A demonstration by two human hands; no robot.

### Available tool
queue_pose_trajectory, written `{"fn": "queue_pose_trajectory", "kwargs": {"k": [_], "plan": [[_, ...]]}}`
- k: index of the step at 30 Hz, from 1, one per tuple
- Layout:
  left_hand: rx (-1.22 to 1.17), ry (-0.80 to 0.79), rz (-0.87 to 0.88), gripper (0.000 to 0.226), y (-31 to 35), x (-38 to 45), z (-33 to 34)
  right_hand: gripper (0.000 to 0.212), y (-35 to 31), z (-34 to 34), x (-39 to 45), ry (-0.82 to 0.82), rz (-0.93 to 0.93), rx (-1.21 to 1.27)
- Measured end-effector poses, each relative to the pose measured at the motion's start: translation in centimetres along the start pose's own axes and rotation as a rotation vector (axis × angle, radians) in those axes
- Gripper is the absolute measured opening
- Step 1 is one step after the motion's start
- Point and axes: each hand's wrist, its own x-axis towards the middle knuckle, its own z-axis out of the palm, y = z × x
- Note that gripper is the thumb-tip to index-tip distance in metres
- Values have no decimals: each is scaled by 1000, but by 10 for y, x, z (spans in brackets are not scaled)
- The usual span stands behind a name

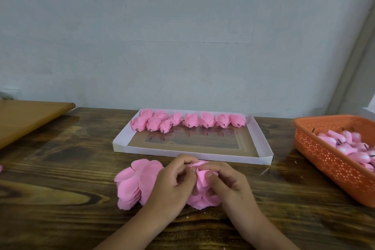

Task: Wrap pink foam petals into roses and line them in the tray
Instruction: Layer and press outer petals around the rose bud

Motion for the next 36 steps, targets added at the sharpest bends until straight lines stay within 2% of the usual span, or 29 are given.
{"fn": "queue_pose_trajectory", "kwargs": {"k": [2, 7, 12, 21, 25, 28, 31, 34, 36], "plan": [[27, -14, 36, 40, 2, -1, -1, 22, -1, 0, 0, -5, 8, -6], [142, -66, 156, 25, 5, -1, -4, 23, -2, 1, -1, 4, 65, 31], [146, -79, 154, 12, 5, -2, -7, 24, -5, 1, -1, -4, 90, 61], [205, -167, 138, 13, 8, -1, -14, 30, -3, 0, 1, -7, 111, 135], [68, -152, 85, 12, 12, -2, -12, 32, -2, 0, 0, -11, 93, 133], [-61, -160, -36, 25, 14, -1, -10, 30, -2, 0, 0, -7, 27, 72], [-80, -168, -81, 22, 12, 0, -9, 25, 3, 0, 0, 36, 46, 79], [-115, -156, -137, 30, 13, 0, -8, 32, 6, 1, -1, 64, 82, 80], [-121, -126, -169, 21, 12, 1, -6, 36, 6, 2, -2, 45, 71, 62]]}}
